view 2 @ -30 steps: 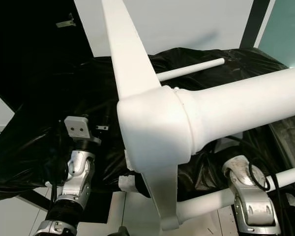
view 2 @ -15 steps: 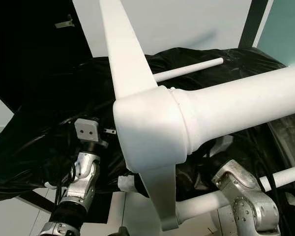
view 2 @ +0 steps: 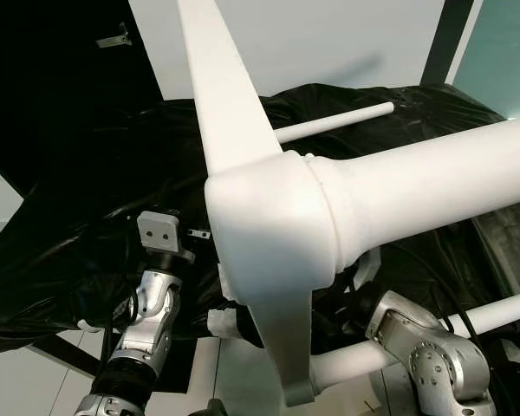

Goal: Building children table

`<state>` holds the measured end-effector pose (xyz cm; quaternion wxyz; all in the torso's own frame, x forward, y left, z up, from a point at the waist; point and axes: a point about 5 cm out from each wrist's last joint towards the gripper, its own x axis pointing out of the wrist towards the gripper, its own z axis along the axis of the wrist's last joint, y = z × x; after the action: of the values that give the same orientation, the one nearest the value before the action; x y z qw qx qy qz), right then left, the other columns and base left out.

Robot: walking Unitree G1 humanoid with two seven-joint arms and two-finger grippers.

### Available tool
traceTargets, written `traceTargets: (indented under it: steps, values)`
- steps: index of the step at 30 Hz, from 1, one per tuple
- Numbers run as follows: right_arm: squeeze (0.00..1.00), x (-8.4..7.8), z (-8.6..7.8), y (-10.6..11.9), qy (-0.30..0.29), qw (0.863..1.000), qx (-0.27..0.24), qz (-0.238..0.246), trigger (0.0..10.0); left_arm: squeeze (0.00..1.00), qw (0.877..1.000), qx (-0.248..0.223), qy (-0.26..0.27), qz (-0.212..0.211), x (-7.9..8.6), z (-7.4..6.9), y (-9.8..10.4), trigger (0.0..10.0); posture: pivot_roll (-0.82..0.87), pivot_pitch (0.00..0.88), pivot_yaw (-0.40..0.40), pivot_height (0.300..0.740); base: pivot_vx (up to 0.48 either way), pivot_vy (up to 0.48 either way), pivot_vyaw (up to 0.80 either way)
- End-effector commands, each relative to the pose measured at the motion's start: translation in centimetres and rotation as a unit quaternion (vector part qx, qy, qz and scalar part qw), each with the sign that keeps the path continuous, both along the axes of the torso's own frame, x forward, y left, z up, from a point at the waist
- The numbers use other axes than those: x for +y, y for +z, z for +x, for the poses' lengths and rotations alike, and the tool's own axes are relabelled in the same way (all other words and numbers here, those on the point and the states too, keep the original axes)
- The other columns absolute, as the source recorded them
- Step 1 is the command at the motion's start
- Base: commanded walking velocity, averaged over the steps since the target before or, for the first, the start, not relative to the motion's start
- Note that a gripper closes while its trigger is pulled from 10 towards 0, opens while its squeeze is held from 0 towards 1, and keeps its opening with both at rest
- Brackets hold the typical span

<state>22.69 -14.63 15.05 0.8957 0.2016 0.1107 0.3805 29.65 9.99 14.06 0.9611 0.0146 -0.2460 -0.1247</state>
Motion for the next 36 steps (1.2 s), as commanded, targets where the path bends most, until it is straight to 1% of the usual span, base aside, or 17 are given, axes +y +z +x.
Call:
traceTargets:
  steps: [1, 2, 3, 12, 14, 17, 19, 20, 21, 22, 24, 25, 26, 27, 29, 31, 36]
  values:
    - [0.00, 0.3, 0.3, -0.1, 0.012, 1.000, 0.014, 0.009, 3.8, 0.00, 1.000, 0.005, 0.029, -0.007, 0.4, -0.1, -0.2, 10.0, 0.13, 0.000, 0.047, 0.740, 0.000, 0.000, 0.00]
    - [0.00, 0.3, 0.3, -0.1, 0.012, 1.000, 0.014, 0.009, 3.8, 0.00, 1.000, 0.005, 0.029, -0.007, 0.4, -0.1, -0.2, 10.0, 0.13, 0.000, 0.047, 0.740, 0.000, 0.000, 0.00]
    - [0.00, 0.4, 0.6, -0.4, 0.013, 1.000, 0.026, 0.010, 0.0, 0.00, 1.000, 0.006, 0.030, -0.008, 0.5, -0.1, -0.2, 10.0, 0.13, 0.000, 0.045, 0.740, 0.000, 0.000, 0.00]
    - [0.00, 1.6, 2.3, -2.2, 0.035, 0.996, 0.087, 0.005, 0.0, 0.00, 0.999, 0.004, 0.032, -0.010, 0.3, -0.4, -0.2, 10.0, 0.14, 0.000, 0.030, 0.740, 0.000, 0.000, 0.00]
    - [0.00, 1.6, 2.3, -2.2, 0.035, 0.996, 0.087, 0.005, 0.0, 0.00, 0.999, 0.004, 0.032, -0.010, 0.3, -0.4, -0.2, 10.0, 0.14, 0.000, 0.030, 0.740, 0.000, 0.000, 0.00]
    - [0.00, 1.6, 3.2, -2.5, 0.017, 0.995, 0.093, 0.009, 0.0, 0.00, 0.999, 0.005, 0.034, -0.010, 0.3, -0.5, -0.3, 10.0, 0.15, 0.000, 0.027, 0.740, 0.000, 0.000, 0.00]
    - [0.00, 1.3, 4.4, -2.6, -0.018, 0.996, 0.091, 0.015, 0.0, 0.00, 0.999, 0.005, 0.035, -0.010, 0.3, -0.6, -0.3, 10.0, 0.15, 0.000, 0.027, 0.740, 0.000, 0.000, 0.00]
    - [0.00, 1.3, 4.4, -2.6, -0.018, 0.996, 0.091, 0.015, 0.0, 0.00, 0.999, 0.005, 0.035, -0.010, 0.3, -0.6, -0.3, 10.0, 0.15, 0.000, 0.027, 0.740, 0.000, 0.000, 0.00]
    - [0.00, 1.0, 5.2, -2.9, -0.051, 0.994, 0.091, 0.018, 0.0, 0.00, 0.999, 0.006, 0.035, -0.010, 0.3, -0.6, -0.3, 10.0, 0.15, 0.000, 0.029, 0.740, 0.000, 0.000, 0.00]
    - [0.00, 1.0, 5.2, -2.9, -0.051, 0.994, 0.091, 0.018, 0.0, 0.00, 0.999, 0.006, 0.035, -0.010, 0.3, -0.6, -0.3, 10.0, 0.15, 0.000, 0.029, 0.740, 0.000, 0.000, 0.00]
    - [0.00, 0.3, 6.9, -4.1, -0.129, 0.986, 0.105, 0.022, 0.0, 0.00, 0.999, 0.006, 0.036, -0.010, 0.3, -0.6, -0.3, 10.0, 0.15, 0.000, 0.031, 0.740, 0.000, 0.000, 0.00]
    - [0.00, 0.1, 7.4, -4.7, -0.152, 0.982, 0.113, 0.024, 0.0, 0.00, 0.999, 0.007, 0.036, -0.010, 0.2, -0.6, -0.3, 10.0, 0.15, 0.000, 0.031, 0.740, 0.000, 0.000, 0.00]
    - [0.00, 0.1, 7.4, -4.7, -0.152, 0.982, 0.113, 0.024, 0.0, 0.00, 0.999, 0.007, 0.036, -0.010, 0.2, -0.6, -0.3, 10.0, 0.15, 0.000, 0.031, 0.740, 0.000, 0.000, 0.00]
    - [0.00, -0.5, 8.5, -5.8, -0.212, 0.968, 0.128, 0.031, 0.0, 0.00, 0.999, 0.006, 0.035, -0.009, 0.1, -0.6, -0.3, 10.0, 0.15, 0.000, 0.032, 0.740, 0.000, 0.000, 0.00]
    - [0.00, -0.5, 8.5, -5.8, -0.212, 0.968, 0.128, 0.031, 0.0, 0.00, 0.999, 0.006, 0.035, -0.009, 0.1, -0.6, -0.3, 10.0, 0.15, 0.000, 0.032, 0.740, 0.000, 0.000, 0.00]
    - [0.00, -1.0, 9.2, -6.1, -0.250, 0.959, 0.132, 0.037, 0.0, 0.00, 0.999, 0.006, 0.034, -0.008, 0.1, -0.6, -0.3, 10.0, 0.16, 0.000, 0.034, 0.740, 0.000, 0.000, 0.00]
    - [0.00, -1.3, 9.5, -6.1, -0.260, 0.956, 0.130, 0.042, 0.0, 0.00, 0.999, 0.006, 0.035, -0.007, 0.1, -0.7, -0.3, 10.0, 0.16, 0.000, 0.036, 0.740, 0.000, 0.000, 0.00]
